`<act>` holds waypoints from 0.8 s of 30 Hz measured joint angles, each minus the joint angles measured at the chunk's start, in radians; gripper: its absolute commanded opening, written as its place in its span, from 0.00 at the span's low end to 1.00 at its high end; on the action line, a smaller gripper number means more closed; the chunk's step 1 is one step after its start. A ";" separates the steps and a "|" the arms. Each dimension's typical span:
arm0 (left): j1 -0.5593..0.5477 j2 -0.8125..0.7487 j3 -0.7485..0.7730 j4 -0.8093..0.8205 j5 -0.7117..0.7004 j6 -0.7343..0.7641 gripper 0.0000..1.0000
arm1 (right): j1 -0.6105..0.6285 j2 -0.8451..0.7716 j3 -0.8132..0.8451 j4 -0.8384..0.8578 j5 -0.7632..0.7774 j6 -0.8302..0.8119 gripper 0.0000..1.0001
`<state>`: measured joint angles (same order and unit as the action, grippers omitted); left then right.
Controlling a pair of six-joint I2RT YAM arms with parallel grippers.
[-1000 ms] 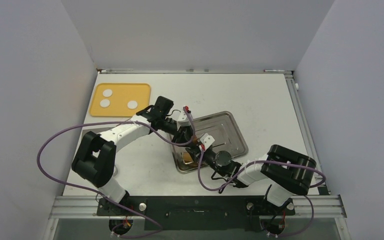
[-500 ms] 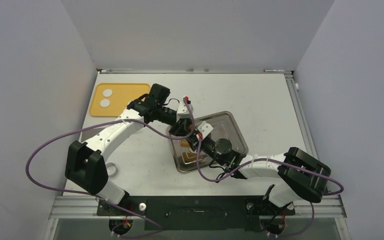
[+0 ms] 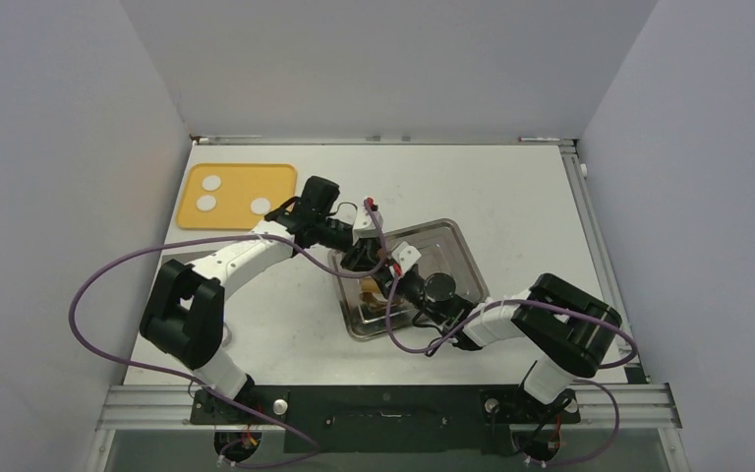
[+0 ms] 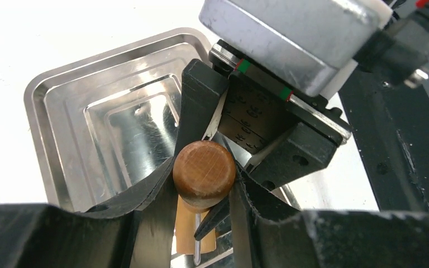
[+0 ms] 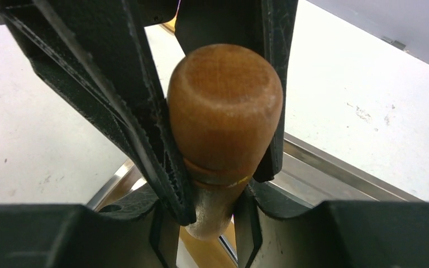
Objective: Roll out the dumpling wrappers from the dough
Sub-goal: Flatten out the dough on the work surface.
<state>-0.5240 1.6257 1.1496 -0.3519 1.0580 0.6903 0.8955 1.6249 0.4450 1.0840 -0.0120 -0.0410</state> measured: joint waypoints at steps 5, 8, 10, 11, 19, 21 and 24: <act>-0.003 -0.001 -0.024 -0.002 0.045 0.017 0.00 | 0.021 0.004 -0.051 0.080 0.004 0.032 0.08; 0.000 -0.005 -0.033 -0.045 0.069 0.032 0.00 | 0.052 0.004 -0.077 0.108 0.019 0.060 0.08; 0.002 -0.005 -0.045 -0.078 0.073 0.034 0.00 | 0.071 0.007 -0.094 0.110 0.019 0.088 0.08; 0.002 -0.003 -0.049 -0.080 0.082 0.037 0.00 | 0.076 0.012 -0.100 0.123 0.024 0.100 0.08; 0.008 -0.002 -0.013 -0.164 0.066 0.075 0.00 | 0.087 0.000 -0.079 0.084 0.035 0.106 0.08; 0.013 0.002 0.028 -0.250 0.047 0.104 0.00 | 0.090 -0.030 -0.055 0.008 0.034 0.098 0.08; 0.017 0.008 0.106 -0.338 0.027 0.110 0.00 | 0.082 -0.092 -0.014 -0.097 0.035 0.078 0.08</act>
<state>-0.5072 1.6333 1.2560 -0.6895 1.0847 0.8005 0.9779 1.5333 0.4305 0.9874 0.0227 0.0368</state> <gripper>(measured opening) 0.304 0.292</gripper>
